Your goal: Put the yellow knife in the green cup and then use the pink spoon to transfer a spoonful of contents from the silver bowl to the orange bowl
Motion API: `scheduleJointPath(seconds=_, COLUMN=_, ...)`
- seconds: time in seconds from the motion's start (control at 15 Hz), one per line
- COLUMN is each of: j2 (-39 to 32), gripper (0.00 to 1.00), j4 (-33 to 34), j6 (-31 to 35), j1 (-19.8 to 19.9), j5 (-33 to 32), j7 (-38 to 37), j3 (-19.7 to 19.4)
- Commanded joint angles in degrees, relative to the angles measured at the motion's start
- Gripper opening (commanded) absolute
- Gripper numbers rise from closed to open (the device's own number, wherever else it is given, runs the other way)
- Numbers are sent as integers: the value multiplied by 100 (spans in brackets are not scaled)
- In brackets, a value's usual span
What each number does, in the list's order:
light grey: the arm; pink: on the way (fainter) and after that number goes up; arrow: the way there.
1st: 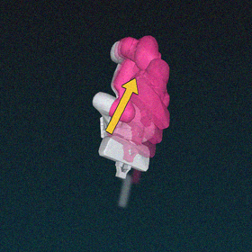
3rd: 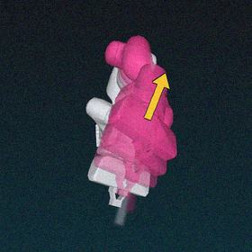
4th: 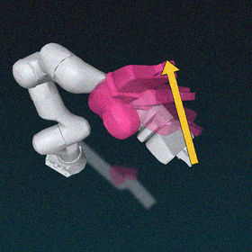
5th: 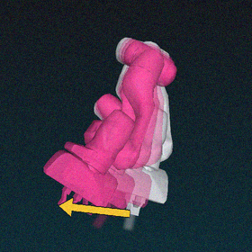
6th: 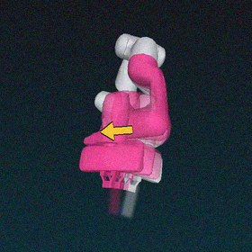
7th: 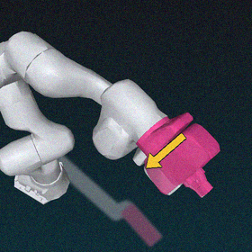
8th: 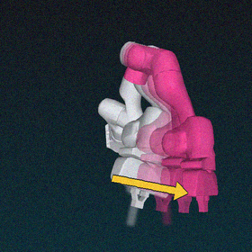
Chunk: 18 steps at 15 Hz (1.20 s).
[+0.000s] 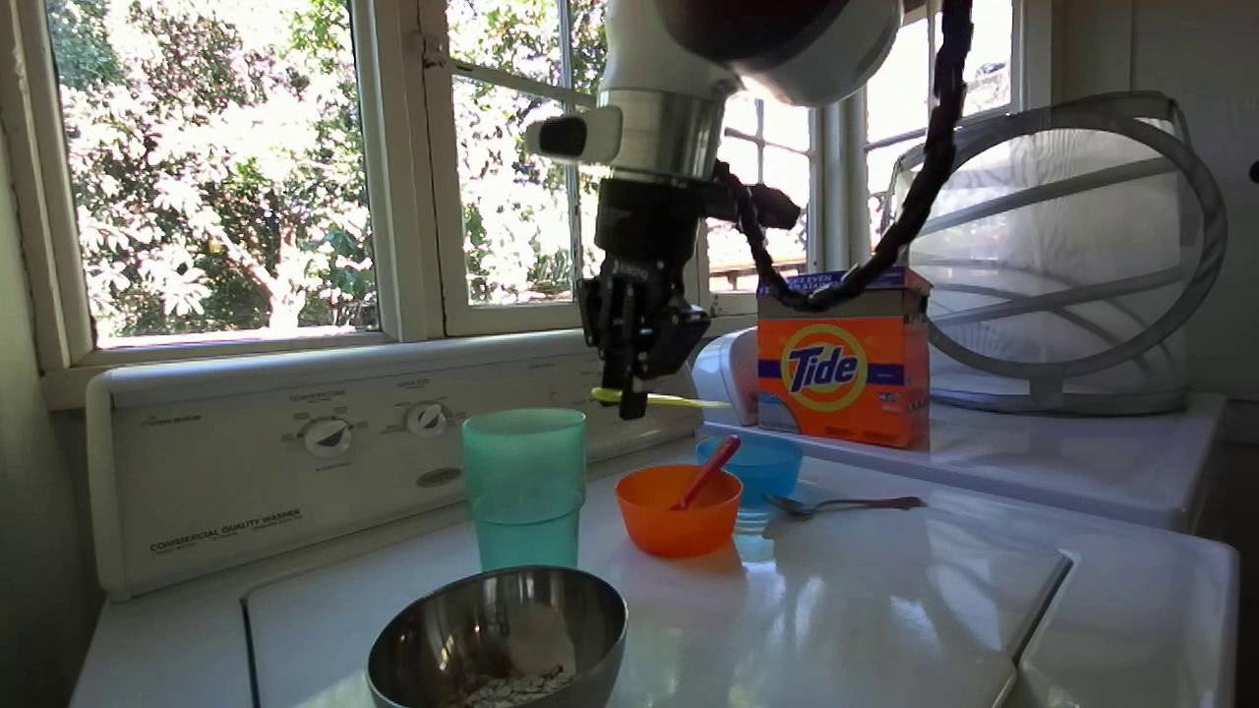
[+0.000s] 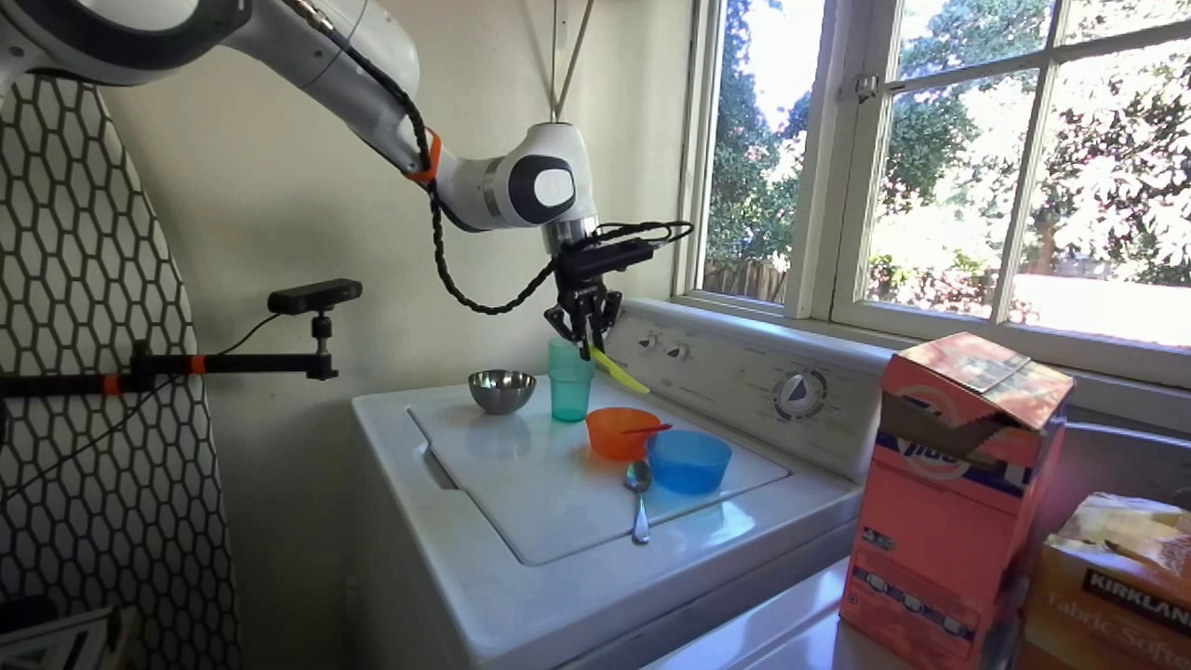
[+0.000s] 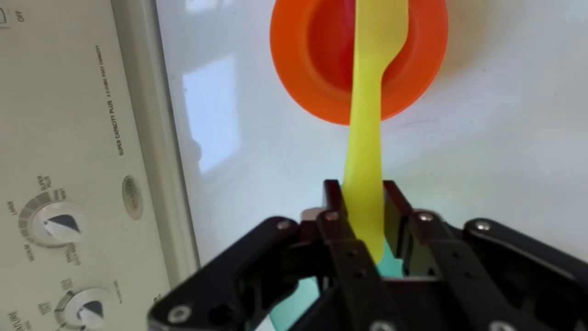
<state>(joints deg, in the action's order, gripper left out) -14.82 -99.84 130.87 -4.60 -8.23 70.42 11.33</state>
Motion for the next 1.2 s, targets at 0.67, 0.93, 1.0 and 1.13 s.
scheduleJointPath(seconds=0.67, j2=1838, gripper=6, j4=-888, j6=-737, j1=663, j5=5857, j7=3548, j3=191)
scheduleJointPath(seconds=0.93, j2=1597, gripper=6, j4=-682, j6=-1622, j1=277, j5=6671, j7=4422, j3=-155)
scheduleJointPath(seconds=1.0, j2=1450, gripper=6, j4=-610, j6=-1811, j1=237, j5=6681, j7=4654, j3=-212)
scheduleJointPath(seconds=1.13, j2=1176, gripper=6, j4=-430, j6=-2006, j1=192, j5=6547, j7=4760, j3=-288)
